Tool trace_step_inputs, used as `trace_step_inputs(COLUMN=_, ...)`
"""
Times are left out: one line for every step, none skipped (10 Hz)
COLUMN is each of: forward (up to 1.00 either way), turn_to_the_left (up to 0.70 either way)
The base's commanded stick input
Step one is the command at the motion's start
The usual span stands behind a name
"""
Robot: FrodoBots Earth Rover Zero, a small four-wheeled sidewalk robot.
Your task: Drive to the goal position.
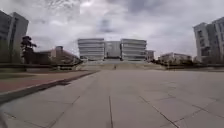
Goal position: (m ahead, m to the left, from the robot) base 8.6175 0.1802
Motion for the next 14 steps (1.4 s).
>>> trace_step_inputs(forward=1.0, turn_to_the_left=0.0)
trace_step_inputs(forward=1.0, turn_to_the_left=0.0)
trace_step_inputs(forward=1.0, turn_to_the_left=0.0)
trace_step_inputs(forward=1.0, turn_to_the_left=0.0)
trace_step_inputs(forward=1.0, turn_to_the_left=0.0)
trace_step_inputs(forward=1.0, turn_to_the_left=0.0)
trace_step_inputs(forward=1.0, turn_to_the_left=0.0)
trace_step_inputs(forward=1.0, turn_to_the_left=0.0)
trace_step_inputs(forward=1.0, turn_to_the_left=0.0)
trace_step_inputs(forward=1.0, turn_to_the_left=0.0)
trace_step_inputs(forward=1.0, turn_to_the_left=0.0)
trace_step_inputs(forward=1.0, turn_to_the_left=0.0)
trace_step_inputs(forward=1.0, turn_to_the_left=0.0)
trace_step_inputs(forward=1.0, turn_to_the_left=0.0)
